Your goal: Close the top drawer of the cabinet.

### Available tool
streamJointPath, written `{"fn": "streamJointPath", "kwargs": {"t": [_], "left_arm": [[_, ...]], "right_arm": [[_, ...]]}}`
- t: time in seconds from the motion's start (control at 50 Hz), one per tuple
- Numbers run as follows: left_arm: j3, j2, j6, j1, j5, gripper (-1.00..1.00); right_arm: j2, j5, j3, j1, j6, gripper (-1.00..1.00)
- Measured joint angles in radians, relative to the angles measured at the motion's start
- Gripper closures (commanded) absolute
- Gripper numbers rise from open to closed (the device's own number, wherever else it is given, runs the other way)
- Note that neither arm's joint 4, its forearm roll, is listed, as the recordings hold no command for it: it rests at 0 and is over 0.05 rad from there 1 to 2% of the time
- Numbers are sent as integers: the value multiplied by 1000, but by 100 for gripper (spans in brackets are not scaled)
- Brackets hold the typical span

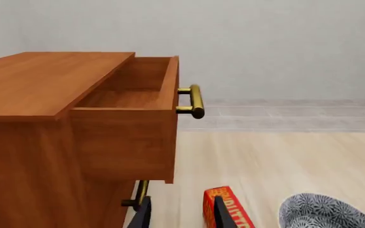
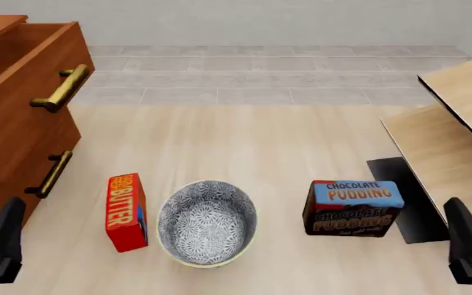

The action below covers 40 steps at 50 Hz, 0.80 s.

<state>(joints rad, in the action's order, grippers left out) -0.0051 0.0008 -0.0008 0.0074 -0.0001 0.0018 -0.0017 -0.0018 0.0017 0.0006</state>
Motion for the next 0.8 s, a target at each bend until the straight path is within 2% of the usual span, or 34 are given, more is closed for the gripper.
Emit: {"fn": "streamJointPath", "kwargs": {"t": [0.46,0.62,0.8], "left_arm": [[-27,0,53,-44,0,-100],[-42,0,107,-71,-3,-100],[-41,-1,207,-116,-27,-100]], "right_arm": [[-1,-18,-6,19,6,-100],[-2,-20,-6,15,12,-100],[-2,-22,-7,17,17,-100]]}}
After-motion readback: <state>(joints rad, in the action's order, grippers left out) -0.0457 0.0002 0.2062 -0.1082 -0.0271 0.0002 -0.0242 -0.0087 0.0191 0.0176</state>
